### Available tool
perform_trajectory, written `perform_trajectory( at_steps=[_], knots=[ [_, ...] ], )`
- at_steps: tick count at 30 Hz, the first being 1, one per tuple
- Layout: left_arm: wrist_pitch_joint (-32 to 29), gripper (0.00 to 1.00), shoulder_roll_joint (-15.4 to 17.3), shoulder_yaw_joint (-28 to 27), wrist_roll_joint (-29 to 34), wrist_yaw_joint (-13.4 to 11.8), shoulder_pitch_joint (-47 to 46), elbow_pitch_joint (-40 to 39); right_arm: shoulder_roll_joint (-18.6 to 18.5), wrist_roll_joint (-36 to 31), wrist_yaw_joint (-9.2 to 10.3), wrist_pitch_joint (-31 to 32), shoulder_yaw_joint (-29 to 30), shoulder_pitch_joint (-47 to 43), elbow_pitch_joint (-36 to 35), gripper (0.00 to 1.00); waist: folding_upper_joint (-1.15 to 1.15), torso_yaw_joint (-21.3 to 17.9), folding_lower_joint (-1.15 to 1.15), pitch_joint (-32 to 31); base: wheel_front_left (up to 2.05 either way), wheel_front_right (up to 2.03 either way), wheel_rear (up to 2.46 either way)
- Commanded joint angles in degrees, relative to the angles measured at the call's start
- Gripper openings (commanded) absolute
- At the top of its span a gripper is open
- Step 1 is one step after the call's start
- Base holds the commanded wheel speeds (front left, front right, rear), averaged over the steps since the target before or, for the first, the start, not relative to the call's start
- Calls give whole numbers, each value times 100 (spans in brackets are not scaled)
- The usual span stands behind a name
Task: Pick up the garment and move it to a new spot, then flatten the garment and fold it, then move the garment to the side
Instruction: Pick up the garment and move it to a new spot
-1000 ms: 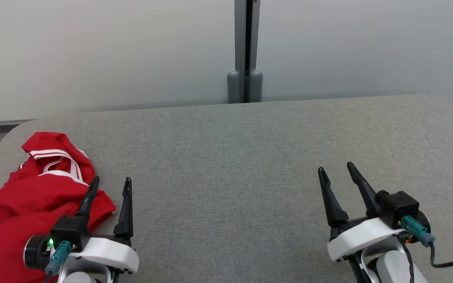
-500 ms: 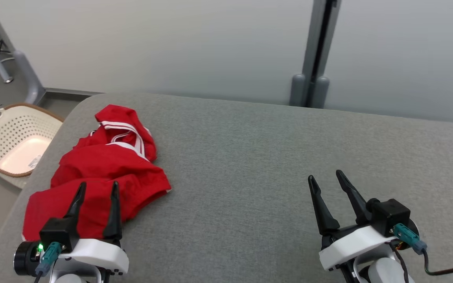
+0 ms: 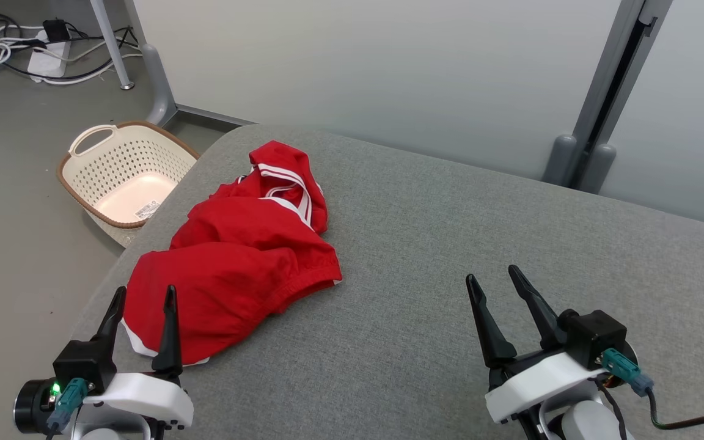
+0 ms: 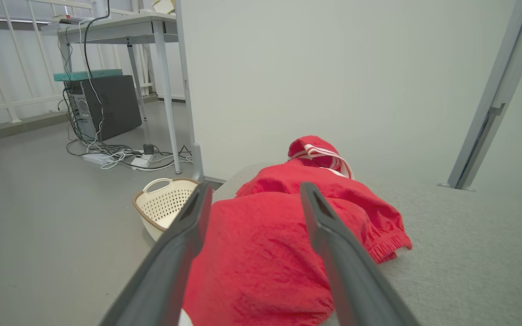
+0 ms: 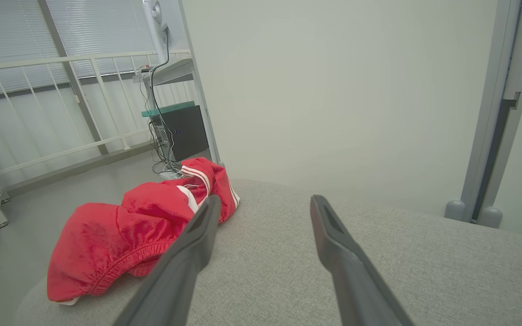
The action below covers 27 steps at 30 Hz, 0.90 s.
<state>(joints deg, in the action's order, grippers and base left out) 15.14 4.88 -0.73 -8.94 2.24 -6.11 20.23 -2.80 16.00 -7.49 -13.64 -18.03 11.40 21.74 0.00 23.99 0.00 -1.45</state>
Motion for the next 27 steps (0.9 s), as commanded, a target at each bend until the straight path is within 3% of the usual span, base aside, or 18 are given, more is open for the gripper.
perform_trajectory(
  at_steps=[1,9,17,22,27],
  knots=[
    [-8,100,31,1,-25,-20,12,-23,-16,13,0,-41,-6,21,17,100,0,42,0,-11,0,0,0],
    [-481,100,180,4,-222,122,-191,-147,-16,41,0,-58,-71,87,84,100,0,-45,0,33,0,0,0],
    [-2077,100,551,216,-679,423,-713,-283,-37,-19,0,6,-117,215,105,100,0,-365,0,286,0,0,0],
    [-2956,100,807,258,-933,463,-1293,-158,-63,-72,0,54,-149,328,45,100,0,-580,0,565,0,0,0],
    [-3631,100,983,448,-1207,510,-1737,493,-83,-116,0,111,-197,480,15,100,0,-854,0,901,0,0,0]
  ],
)
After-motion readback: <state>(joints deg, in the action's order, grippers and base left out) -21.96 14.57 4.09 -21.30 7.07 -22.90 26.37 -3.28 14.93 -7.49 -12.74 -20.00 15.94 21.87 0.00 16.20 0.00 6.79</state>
